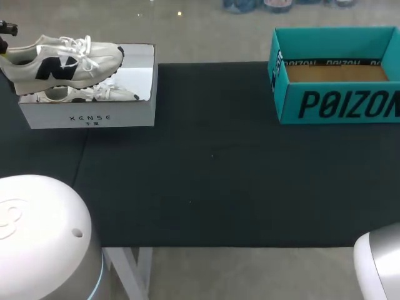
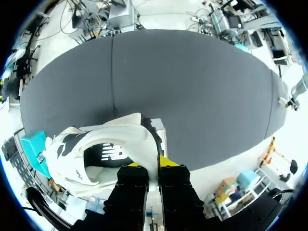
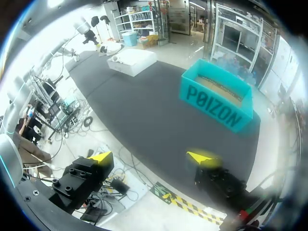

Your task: Take the shoe out of the shoebox, open the shoe tongue, remove and reinsert the insole, then place the shoe into the shoebox

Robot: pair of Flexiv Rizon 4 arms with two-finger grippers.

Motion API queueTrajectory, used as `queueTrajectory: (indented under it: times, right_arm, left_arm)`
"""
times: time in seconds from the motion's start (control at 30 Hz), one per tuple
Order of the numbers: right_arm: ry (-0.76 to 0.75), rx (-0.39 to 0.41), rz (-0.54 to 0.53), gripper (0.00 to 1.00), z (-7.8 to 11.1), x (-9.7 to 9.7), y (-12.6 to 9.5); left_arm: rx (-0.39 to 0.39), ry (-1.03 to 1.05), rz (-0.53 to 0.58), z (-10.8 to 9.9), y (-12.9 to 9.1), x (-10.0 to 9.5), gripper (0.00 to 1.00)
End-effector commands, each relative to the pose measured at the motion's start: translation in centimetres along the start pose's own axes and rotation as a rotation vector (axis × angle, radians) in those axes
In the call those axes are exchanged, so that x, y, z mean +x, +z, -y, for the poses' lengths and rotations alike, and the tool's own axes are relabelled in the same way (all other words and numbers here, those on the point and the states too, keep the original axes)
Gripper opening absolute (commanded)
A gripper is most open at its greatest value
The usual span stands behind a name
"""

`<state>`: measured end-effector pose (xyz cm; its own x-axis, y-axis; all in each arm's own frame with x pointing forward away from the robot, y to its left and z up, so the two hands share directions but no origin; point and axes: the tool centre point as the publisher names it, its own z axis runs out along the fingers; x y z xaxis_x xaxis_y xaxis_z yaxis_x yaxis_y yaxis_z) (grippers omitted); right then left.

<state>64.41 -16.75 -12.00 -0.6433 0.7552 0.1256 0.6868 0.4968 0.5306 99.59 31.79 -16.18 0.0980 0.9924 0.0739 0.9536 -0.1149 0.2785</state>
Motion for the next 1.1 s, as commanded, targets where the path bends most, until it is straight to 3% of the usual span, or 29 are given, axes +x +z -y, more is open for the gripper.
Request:
queueTrajectory:
  times: [0.03, 0.7, 0.93, 1.1]
  right_arm:
    - [0.001, 0.008, -0.004, 1.0, -0.3, -0.2, -0.1]
    - [0.001, 0.008, -0.004, 1.0, -0.3, -0.2, -0.1]
    - [0.001, 0.008, -0.004, 1.0, -0.3, -0.2, -0.1]
    - [0.001, 0.008, -0.004, 1.0, -0.3, -0.2, -0.1]
  left_arm:
    - [-0.025, 0.094, -0.04, -0.4, 0.6, -0.6, 0.0]
    - [0.041, 0.082, -0.014, 1.6, 6.8, -1.0, 0.0]
    - [0.05, 0.071, -0.001, 1.7, 7.3, -1.2, 0.0]
    - [0.032, 0.073, -0.004, 1.2, 6.4, -1.1, 0.0]
